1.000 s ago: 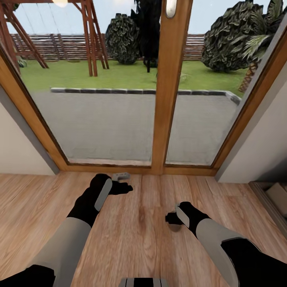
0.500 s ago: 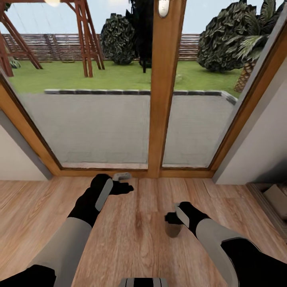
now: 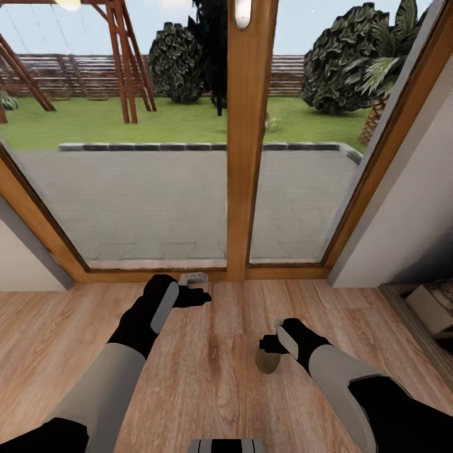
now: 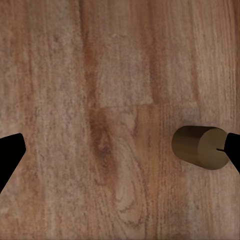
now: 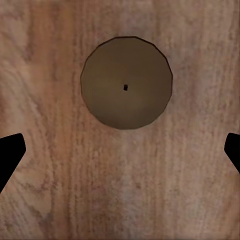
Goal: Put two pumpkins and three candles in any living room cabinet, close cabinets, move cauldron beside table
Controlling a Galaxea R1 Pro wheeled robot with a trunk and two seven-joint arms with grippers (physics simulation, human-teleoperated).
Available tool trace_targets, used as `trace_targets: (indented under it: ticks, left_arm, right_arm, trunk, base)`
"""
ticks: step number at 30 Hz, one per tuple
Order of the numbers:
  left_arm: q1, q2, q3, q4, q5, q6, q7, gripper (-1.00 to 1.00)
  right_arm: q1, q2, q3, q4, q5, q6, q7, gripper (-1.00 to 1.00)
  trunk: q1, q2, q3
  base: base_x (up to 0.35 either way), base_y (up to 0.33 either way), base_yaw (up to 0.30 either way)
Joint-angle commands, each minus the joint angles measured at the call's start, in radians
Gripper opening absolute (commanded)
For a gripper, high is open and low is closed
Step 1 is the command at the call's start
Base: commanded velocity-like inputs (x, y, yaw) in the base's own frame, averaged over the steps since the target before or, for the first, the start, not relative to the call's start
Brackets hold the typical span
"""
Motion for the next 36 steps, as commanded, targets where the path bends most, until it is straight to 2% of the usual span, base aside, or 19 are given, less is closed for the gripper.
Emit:
trace_targets:
  ticks: [1,11,17,20,25,36]
  left_arm:
    - [0.000,0.000,-0.001,-0.001,0.011,0.003,0.010,1.00]
    - [0.000,0.000,-0.001,-0.001,0.011,0.003,0.010,1.00]
    - [0.000,0.000,-0.003,-0.001,0.011,0.003,0.010,1.00]
    - [0.000,-0.001,-0.017,0.002,0.011,0.003,0.010,1.00]
    - [0.000,0.000,-0.034,0.005,0.011,0.003,0.010,1.00]
    - [0.000,0.000,-0.036,0.007,0.011,0.003,0.010,1.00]
  right_arm:
    - [0.000,0.000,0.008,-0.002,-0.011,0.005,-0.006,1.00]
    - [0.000,0.000,0.014,-0.002,-0.005,0.004,0.070,1.00]
    - [0.000,0.000,0.014,-0.002,-0.004,0.004,0.072,1.00]
    - [0.000,0.000,0.013,-0.002,-0.003,0.004,0.071,1.00]
    - [0.000,0.000,0.013,-0.002,-0.003,0.004,0.071,1.00]
    - [0.000,0.000,0.014,-0.002,-0.003,0.005,0.071,1.00]
  trunk:
    - [0.000,0.000,-0.001]
    - [0.000,0.000,-0.001]
    - [0.000,0.000,-0.001]
    - [0.000,0.000,-0.001]
    - [0.002,-0.001,-0.020]
    - [0.007,-0.004,-0.063]
  base:
    - [0.000,0.000,-0.016]
    - [0.000,0.000,-0.003]
    - [0.000,0.000,0.000]
    - [0.000,0.000,0.000]
    - [0.000,0.000,0.000]
    - [0.000,0.000,0.000]
